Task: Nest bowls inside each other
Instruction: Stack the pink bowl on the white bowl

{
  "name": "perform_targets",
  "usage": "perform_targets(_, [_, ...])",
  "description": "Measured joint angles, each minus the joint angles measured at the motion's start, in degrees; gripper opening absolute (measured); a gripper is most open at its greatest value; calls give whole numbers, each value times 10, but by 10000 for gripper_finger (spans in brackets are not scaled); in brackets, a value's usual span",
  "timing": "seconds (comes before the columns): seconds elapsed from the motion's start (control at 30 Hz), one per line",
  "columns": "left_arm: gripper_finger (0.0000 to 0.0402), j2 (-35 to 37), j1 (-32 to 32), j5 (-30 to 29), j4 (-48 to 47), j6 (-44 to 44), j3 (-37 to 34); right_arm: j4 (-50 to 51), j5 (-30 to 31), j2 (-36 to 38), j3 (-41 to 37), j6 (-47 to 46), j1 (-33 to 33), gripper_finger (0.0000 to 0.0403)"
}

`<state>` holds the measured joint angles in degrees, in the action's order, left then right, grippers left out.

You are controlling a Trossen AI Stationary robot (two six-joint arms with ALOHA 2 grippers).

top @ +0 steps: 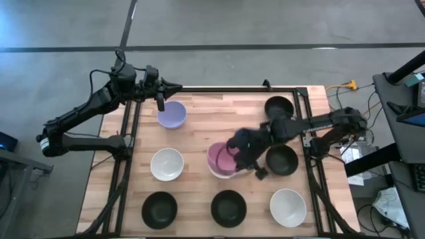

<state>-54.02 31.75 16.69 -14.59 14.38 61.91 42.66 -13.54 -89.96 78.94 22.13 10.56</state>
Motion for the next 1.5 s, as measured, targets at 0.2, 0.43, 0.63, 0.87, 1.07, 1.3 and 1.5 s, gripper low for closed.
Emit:
perform_targets(0.2, [0,-1,0,0,-1,-2,-1,-1,165,-45,2,41,51,9])
perform_targets(0.43, [0,-1,0,2,-28,-3,-5,3,167,-98,1,22,66,9])
perform_targets(0.63, [0,-1,0,4,-47,-1,-5,4,166,-121,0,-27,63,9])
perform_targets(0.87, [0,4,0,11,-58,-1,-5,8,164,-128,0,-27,65,9])
perform_targets(1.07, [0,7,0,13,-58,2,-5,8,131,-131,0,-26,64,9])
perform_targets(1.3, [0,8,0,13,-58,2,-5,18,130,-155,0,-26,64,9])
perform_targets(1.5, [0,10,0,13,-58,2,-5,18,138,-167,2,-24,64,9])
